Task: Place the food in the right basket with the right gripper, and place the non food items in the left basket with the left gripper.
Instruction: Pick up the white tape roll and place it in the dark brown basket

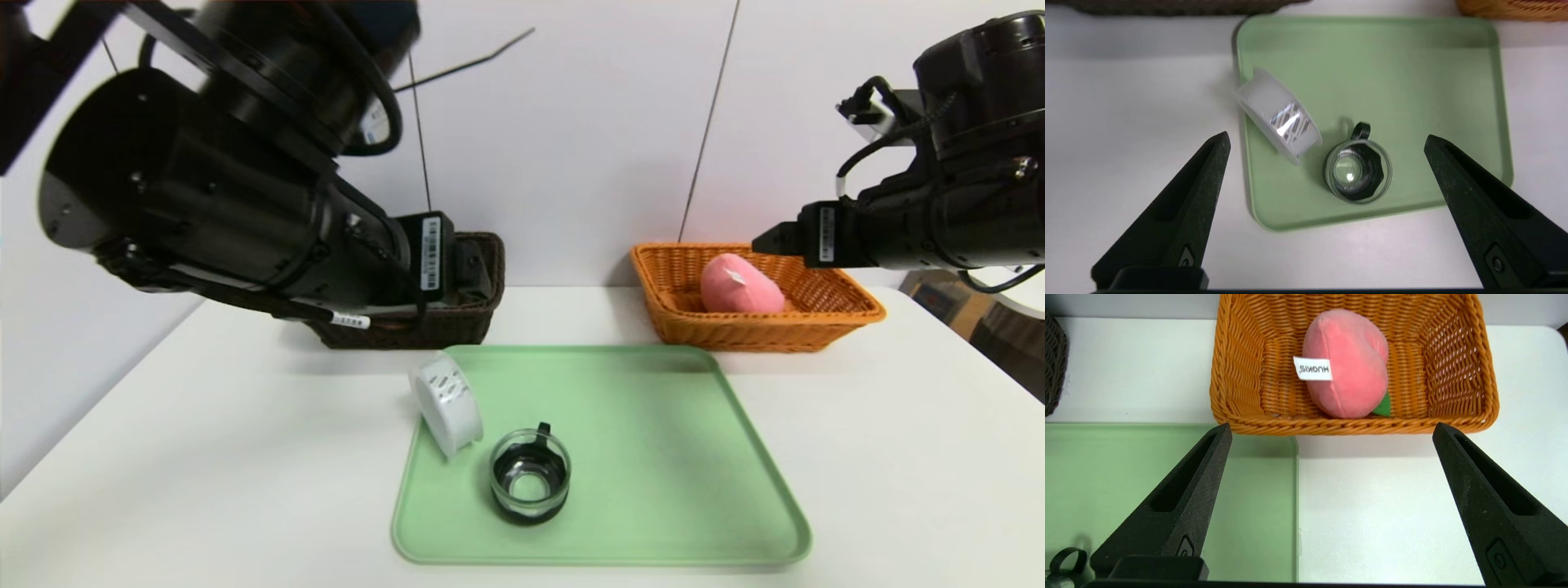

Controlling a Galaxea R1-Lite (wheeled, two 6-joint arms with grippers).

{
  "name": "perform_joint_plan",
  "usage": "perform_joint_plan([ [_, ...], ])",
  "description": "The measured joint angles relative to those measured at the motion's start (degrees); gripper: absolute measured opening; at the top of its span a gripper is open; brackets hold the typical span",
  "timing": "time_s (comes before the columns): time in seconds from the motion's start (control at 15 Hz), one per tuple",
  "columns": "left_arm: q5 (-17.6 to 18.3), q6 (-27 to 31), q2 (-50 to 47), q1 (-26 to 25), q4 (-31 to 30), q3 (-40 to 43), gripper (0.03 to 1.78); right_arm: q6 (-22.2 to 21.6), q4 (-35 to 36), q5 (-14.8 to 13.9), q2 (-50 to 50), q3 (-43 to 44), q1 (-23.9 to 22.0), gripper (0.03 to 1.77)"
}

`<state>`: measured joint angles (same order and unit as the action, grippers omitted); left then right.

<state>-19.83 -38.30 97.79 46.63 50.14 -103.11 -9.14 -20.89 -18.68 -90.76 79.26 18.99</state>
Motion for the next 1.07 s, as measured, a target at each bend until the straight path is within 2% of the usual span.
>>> perform_joint_plan([
  [0.2, -0.11, -9.46, 5.07, 1.33, 4.33, -2.34, 1.69, -0.74, 0.12, 0.66, 1.26, -2.01, -0.15, 1.69],
  [0.4, -3.51, -16.54, 8.39, 2.57, 7.22, -3.86, 1.69, -1.33, 0.2, 0.79, 2.1, -3.47, -1.55, 1.69],
  [0.73, -4.96, -18.22, 11.0, 2.79, 9.59, -6.07, 1.69, -2.68, 0.72, 0.95, 3.99, -6.19, -2.73, 1.69],
  [1.07, -4.97, -21.67, 13.03, 2.68, 9.7, -6.24, 1.69, -2.67, 0.69, 2.56, 6.58, -9.01, -2.51, 1.69],
])
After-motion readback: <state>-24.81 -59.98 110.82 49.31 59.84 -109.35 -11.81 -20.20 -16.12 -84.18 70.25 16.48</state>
